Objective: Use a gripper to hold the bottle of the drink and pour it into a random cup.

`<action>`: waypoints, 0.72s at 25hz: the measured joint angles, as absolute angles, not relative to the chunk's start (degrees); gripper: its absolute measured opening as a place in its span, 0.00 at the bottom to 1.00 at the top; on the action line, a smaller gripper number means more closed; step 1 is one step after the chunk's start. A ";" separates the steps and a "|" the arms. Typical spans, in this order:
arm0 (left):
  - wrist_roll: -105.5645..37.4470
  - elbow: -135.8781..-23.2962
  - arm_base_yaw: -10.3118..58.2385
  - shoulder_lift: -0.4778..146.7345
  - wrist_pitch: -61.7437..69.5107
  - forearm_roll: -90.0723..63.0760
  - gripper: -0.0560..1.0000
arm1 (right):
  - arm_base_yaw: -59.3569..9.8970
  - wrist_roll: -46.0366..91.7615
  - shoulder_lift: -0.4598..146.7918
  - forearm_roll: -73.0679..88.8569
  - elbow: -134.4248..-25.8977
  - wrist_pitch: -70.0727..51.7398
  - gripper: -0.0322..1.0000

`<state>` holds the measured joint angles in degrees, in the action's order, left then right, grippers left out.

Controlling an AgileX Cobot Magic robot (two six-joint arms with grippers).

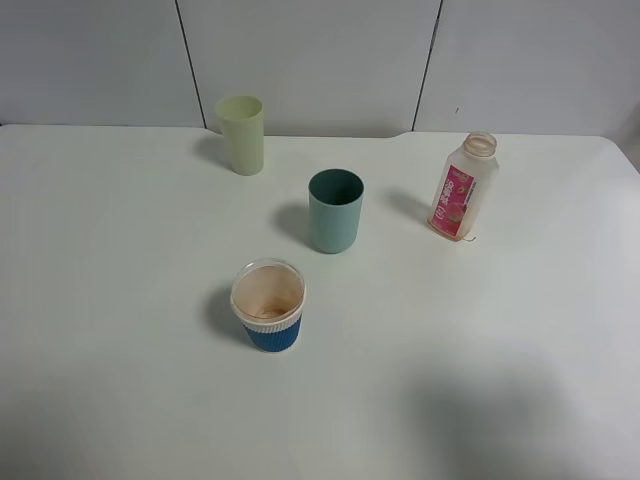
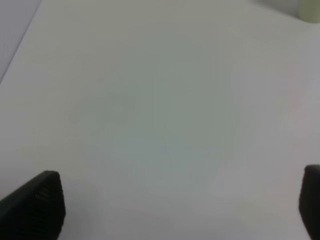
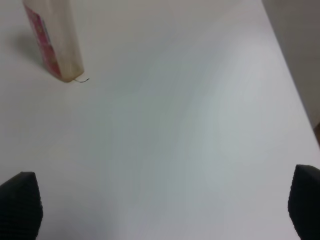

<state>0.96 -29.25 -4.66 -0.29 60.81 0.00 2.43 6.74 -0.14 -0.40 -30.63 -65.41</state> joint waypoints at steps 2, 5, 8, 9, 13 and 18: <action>0.96 -29.25 -4.66 -0.29 60.81 0.00 0.93 | 2.43 6.74 -0.14 0.00 -30.06 -64.05 0.98; 0.96 -29.25 -4.66 -0.29 60.81 0.00 0.93 | 2.43 7.04 -0.14 0.00 -28.95 -62.00 0.98; 0.96 -29.25 -4.66 -0.29 60.81 0.00 0.93 | 2.43 7.27 -0.14 0.44 -28.94 -61.42 0.98; 0.96 -29.25 -4.66 -0.29 60.81 0.00 0.93 | 2.43 7.21 -0.14 0.38 -28.94 -61.42 0.98; 0.96 -29.25 -4.66 -0.29 60.81 0.00 0.93 | 2.43 4.98 -0.14 -1.00 -28.94 -61.42 0.98; 0.96 -29.25 -4.66 -0.29 60.81 0.00 0.93 | 2.43 4.20 -0.14 -1.35 -28.94 -61.40 0.98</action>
<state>0.96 -29.25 -4.66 -0.29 60.81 0.00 2.43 4.20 -0.14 -1.35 -28.94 -61.40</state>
